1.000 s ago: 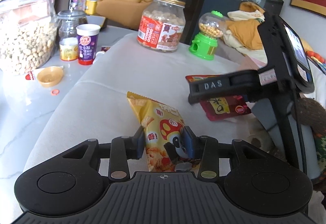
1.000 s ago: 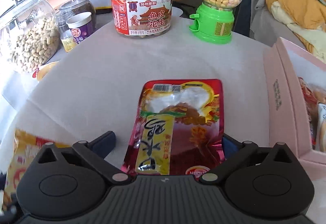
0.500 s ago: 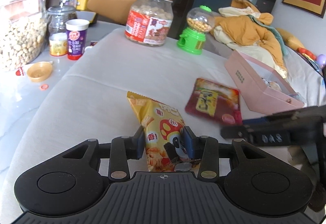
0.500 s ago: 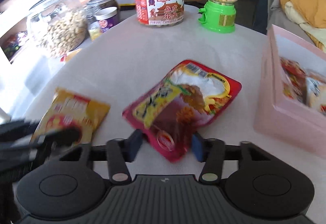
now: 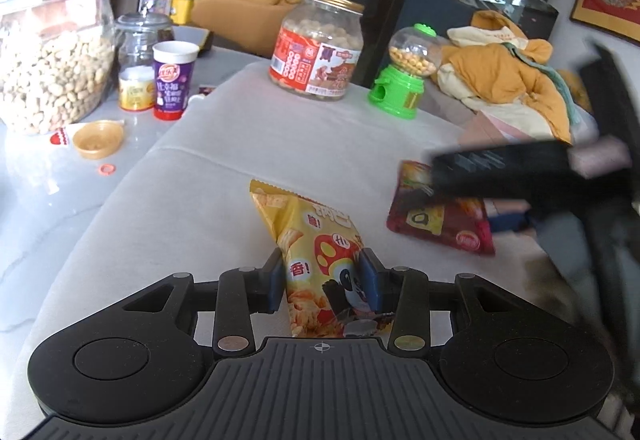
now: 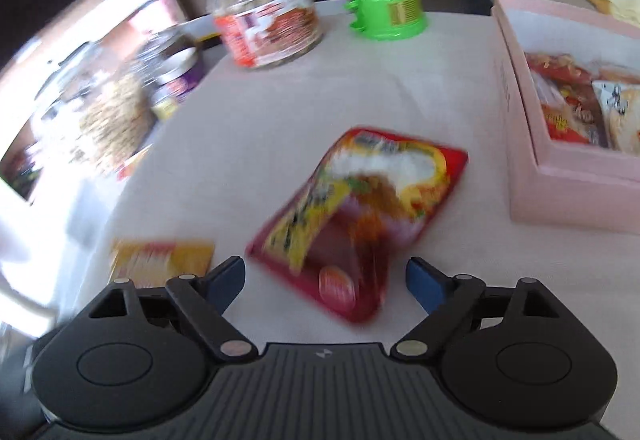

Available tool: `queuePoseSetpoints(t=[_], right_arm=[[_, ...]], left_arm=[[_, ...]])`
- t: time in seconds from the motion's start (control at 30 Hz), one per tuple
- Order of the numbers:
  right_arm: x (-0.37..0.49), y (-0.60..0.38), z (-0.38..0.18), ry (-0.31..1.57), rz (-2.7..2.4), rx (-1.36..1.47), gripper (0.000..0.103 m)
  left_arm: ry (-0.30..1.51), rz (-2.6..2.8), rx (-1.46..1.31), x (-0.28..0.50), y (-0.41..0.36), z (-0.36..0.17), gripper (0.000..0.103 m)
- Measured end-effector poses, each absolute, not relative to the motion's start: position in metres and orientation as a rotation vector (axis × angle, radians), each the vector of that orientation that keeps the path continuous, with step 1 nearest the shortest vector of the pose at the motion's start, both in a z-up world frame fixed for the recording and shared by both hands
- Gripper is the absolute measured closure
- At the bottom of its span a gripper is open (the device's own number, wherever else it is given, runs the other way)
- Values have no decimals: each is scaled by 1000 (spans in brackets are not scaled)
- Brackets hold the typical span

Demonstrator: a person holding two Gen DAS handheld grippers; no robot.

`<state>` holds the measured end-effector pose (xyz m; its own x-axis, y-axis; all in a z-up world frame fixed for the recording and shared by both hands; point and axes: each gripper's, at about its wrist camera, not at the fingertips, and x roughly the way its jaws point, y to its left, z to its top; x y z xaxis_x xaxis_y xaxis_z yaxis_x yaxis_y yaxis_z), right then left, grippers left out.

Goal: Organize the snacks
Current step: 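Lift the red yellow-label bag with the right gripper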

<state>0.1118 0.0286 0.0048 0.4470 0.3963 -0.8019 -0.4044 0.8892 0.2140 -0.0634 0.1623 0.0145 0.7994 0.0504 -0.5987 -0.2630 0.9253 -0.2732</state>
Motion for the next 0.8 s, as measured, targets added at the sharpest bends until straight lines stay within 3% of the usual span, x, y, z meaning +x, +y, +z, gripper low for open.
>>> queuePoseSetpoints(t=[0.27,0.3,0.4,0.8], right_arm=[[132,75,-12,851,404,-199,2],[131,72,-12,848,428,-212,4],[120,55,-3,860,526,-246,23],[53,-43,6,925,642,-326,30]], left_arm=[[610,169,-381,-76,172,12,59],[609,167,-385,-76,172,12,59],[604,162,-386,-76,172,11,59],[607,-26,-373,-64,133,21,70]])
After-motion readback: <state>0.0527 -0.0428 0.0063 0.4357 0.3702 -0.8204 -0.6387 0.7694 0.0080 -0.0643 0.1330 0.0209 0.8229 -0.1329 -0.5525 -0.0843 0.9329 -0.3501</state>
